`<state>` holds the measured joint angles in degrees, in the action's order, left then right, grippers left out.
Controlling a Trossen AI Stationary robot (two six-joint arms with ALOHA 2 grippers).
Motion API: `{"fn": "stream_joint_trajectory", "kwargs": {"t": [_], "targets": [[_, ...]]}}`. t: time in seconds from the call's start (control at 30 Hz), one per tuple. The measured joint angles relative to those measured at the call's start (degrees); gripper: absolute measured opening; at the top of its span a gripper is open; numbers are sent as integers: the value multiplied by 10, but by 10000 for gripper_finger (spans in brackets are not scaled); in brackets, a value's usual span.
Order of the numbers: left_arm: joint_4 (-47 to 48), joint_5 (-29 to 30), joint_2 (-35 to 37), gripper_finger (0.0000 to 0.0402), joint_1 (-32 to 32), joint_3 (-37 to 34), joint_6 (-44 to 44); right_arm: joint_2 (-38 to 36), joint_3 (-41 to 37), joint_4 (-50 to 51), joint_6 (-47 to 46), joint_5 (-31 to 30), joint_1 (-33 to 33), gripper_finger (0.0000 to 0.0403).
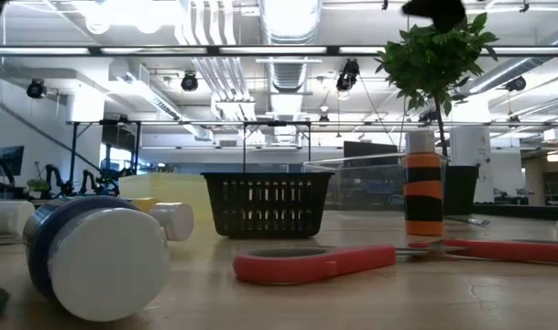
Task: Pick & Place Paint Supplies
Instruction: Put the orange paint bottle into the black bin
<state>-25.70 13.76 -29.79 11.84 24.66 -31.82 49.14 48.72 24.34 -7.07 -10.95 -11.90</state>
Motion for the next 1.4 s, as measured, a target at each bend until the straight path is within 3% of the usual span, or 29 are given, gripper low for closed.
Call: {"fn": "stream_joint_trajectory", "kwargs": {"t": [0.1,0.3,0.43,0.63,1.03,1.4], "targets": [[104,70,-124,198,0,98,-39,74,65,58,-15,-1,0,267],[341,19,-281,197,4,257,-34,177,127,162,-45,7,0,267],[427,17,-319,197,5,284,21,224,131,190,-56,48,-12,267],[526,16,-302,197,5,282,97,284,133,206,-50,64,-42,267],[424,-1,-247,197,4,236,105,382,192,238,-20,61,-54,267],[388,1,-247,197,5,228,134,418,182,245,-17,33,-52,267]]}}
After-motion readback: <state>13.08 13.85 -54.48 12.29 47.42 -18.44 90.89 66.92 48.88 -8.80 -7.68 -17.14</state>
